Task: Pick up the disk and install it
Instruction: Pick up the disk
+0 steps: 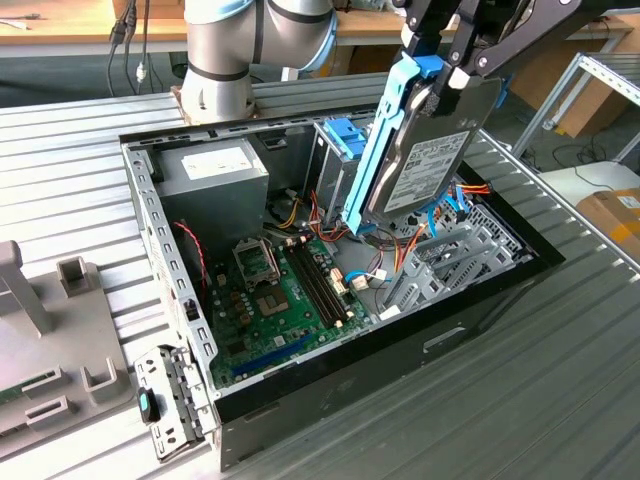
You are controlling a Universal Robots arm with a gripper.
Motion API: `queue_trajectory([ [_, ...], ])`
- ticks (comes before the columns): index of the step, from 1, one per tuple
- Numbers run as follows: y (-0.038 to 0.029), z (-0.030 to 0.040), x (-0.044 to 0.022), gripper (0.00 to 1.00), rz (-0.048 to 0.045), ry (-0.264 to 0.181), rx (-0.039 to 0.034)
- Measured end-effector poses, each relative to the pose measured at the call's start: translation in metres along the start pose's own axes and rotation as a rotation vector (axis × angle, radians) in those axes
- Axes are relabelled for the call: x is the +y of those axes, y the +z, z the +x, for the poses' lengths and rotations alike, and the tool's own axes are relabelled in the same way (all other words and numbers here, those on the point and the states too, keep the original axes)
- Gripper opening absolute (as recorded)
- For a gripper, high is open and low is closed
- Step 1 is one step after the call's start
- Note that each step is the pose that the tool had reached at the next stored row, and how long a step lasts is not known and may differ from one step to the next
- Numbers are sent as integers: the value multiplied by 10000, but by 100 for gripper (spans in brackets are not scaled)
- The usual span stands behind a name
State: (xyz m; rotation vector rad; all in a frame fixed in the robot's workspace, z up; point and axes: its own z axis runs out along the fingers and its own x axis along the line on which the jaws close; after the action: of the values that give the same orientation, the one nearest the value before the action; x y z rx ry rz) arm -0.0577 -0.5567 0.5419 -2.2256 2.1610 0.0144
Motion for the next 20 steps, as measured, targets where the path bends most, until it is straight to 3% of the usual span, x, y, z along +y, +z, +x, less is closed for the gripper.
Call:
queue_trajectory([
  [6, 0, 10, 0, 36, 0, 0, -1],
  [14, -4, 136, 4, 36, 0, 0, 0],
  [17, -4, 141, 2, 36, -1, 0, 0],
  [20, 4, 145, -108, 36, 0, 0, 0],
])
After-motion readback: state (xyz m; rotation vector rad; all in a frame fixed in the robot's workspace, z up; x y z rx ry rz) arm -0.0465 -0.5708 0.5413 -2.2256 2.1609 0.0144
